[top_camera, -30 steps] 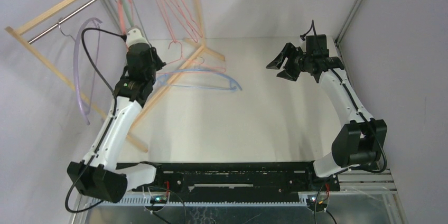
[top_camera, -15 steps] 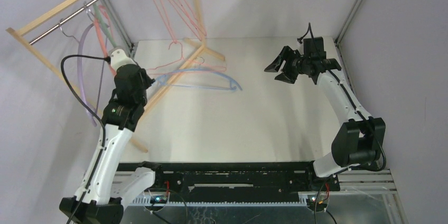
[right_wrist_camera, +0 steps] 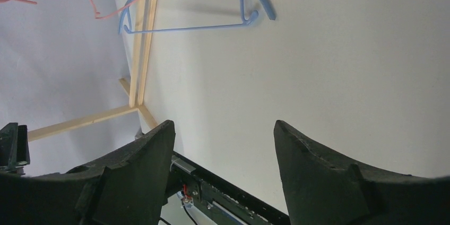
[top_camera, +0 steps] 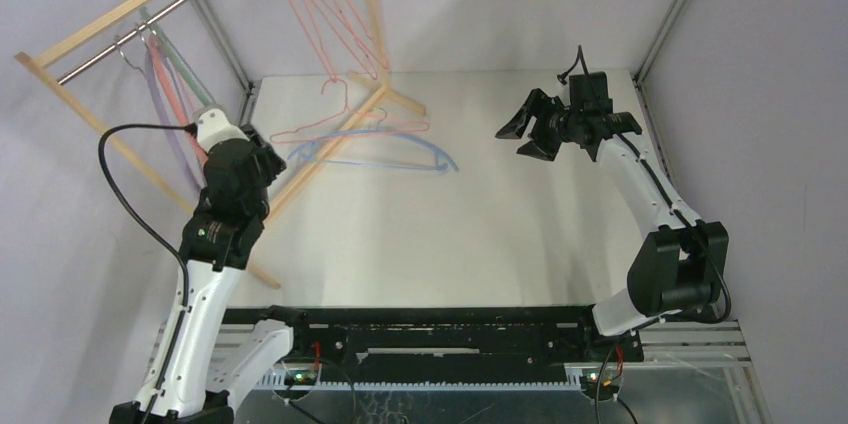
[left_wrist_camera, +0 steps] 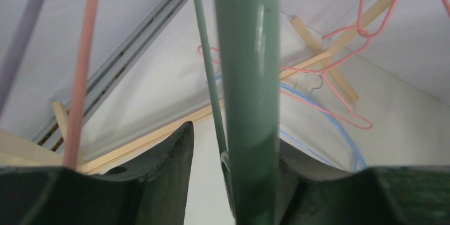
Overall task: Organize the hangers
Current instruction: Place the hanger at the clothesline, then pick up the hanger at the center of the board.
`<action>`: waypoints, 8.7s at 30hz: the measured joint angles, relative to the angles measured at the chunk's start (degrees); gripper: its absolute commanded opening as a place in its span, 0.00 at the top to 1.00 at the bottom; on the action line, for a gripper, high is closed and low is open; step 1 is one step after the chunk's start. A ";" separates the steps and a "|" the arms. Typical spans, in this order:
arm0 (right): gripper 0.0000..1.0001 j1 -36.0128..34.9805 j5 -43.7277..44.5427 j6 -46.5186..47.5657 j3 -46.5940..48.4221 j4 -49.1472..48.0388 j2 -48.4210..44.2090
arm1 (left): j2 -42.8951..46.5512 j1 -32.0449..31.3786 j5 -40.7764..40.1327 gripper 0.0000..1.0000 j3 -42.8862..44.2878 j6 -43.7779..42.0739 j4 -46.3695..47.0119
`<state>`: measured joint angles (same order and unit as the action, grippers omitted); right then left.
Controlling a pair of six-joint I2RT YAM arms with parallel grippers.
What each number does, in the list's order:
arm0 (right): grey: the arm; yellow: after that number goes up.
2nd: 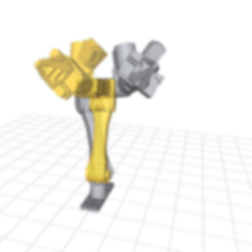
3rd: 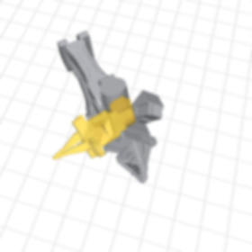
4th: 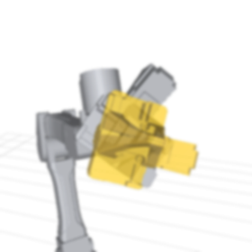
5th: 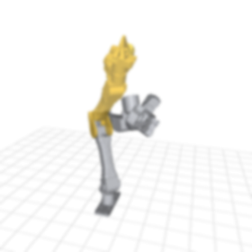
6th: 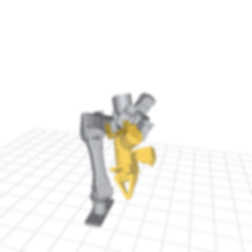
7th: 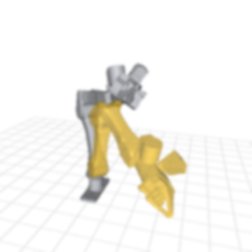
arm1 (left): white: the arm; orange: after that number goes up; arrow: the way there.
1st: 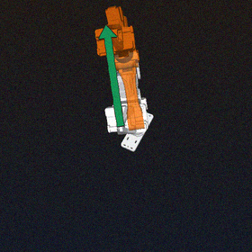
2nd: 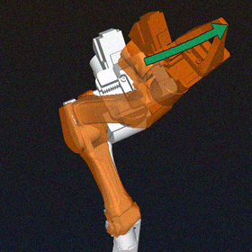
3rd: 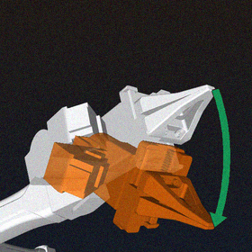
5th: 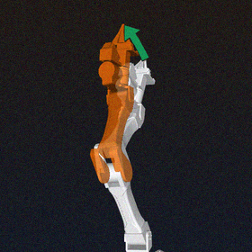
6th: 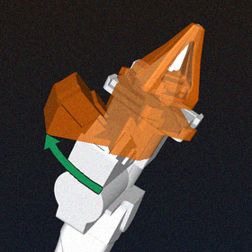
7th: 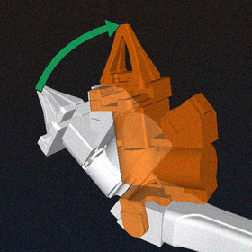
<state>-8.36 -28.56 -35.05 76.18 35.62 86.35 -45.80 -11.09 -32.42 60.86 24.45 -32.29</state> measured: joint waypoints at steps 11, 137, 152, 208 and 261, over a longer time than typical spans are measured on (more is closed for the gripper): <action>0.21 -1.44 1.09 3.26 0.20 0.11 0.33 | -4.07 -6.32 4.63 0.00 7.04 -5.16 -0.92; 0.74 -8.09 16.59 23.87 12.83 10.23 21.24 | -45.88 -13.68 15.96 0.00 -2.47 37.46 20.31; 0.76 -6.32 14.01 22.91 12.68 9.97 22.12 | -52.61 -10.69 15.78 0.00 -4.98 47.67 26.71; 0.87 -10.10 7.26 22.71 14.86 9.22 25.33 | -45.94 -5.60 22.71 1.00 -10.84 39.98 30.84; 0.87 -26.34 -13.73 17.09 13.44 -3.48 39.47 | -20.20 -6.91 43.67 1.00 -18.25 34.64 21.27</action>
<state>-34.70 -42.28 -17.96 89.62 32.14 125.82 -66.00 -18.00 11.25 42.61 59.09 -11.03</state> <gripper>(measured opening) 0.377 0.027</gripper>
